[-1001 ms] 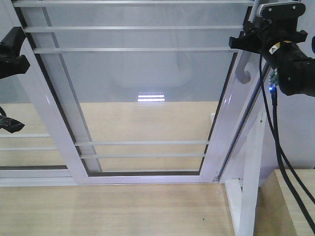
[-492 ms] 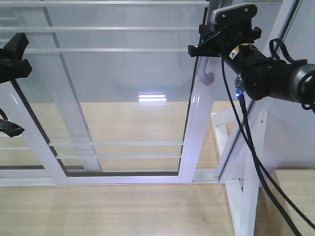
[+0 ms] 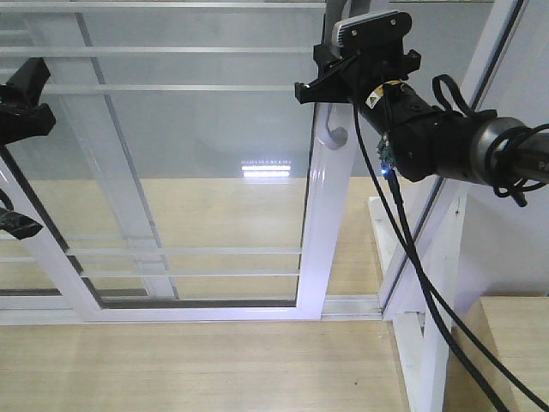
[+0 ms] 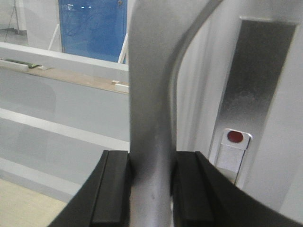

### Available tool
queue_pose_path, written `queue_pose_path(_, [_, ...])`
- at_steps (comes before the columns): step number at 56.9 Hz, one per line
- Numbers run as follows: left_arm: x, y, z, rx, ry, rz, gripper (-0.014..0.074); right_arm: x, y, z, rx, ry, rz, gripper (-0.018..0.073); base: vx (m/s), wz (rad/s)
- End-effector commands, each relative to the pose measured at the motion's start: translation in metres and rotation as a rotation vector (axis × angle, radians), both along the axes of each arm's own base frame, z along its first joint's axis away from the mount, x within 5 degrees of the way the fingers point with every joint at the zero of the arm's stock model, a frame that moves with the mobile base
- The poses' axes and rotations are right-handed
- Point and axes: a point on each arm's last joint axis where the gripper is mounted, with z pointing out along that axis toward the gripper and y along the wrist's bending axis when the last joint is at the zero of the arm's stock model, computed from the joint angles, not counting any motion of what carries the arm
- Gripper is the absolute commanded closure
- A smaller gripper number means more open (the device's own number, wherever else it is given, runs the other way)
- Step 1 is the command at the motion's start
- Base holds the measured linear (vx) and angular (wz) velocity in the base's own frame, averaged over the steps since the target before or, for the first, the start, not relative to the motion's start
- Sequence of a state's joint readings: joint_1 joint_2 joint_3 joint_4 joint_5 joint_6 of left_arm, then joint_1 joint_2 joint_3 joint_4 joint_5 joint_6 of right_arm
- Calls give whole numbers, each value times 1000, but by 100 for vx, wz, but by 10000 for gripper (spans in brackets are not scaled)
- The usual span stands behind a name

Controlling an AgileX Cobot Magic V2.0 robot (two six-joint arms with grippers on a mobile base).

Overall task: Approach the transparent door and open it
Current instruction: 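Grip the silver handle with the right gripper and pull it sideways, then release the handle with the right gripper and grasp it with the left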

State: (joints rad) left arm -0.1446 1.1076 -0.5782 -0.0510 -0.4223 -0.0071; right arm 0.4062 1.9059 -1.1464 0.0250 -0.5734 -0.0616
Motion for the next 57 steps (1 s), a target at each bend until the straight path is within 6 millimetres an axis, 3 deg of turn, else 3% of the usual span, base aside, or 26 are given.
queue_pose_path(1, [-1, -1, 22, -31, -129, 1, 32, -39, 42, 46, -40, -200, 206, 568, 0, 0])
queue_pose_path(17, [-1, -1, 22, -31, -129, 1, 32, -63, 77, 48, -77, -257, 352, 568, 0, 0])
queue_pose_path(30, [-1, 0, 23, -33, -133, 1, 32, -67, 83, 47, -106, -263, 374, 568, -1, 0])
queue_pose_path(35, [-1, -1, 22, -34, -129, 1, 32, -61, 72, 50, -121, -256, 312, 568, 0, -1])
queue_pose_path(46, [-1, -1, 22, -24, -122, -4, 32, -48, 27, 75, -84, -204, 125, 568, 0, 0])
queue_pose_path(57, [3, -4, 16, 22, -97, -26, 32, -59, -9, 107, -140, -141, 62, 568, 0, 0])
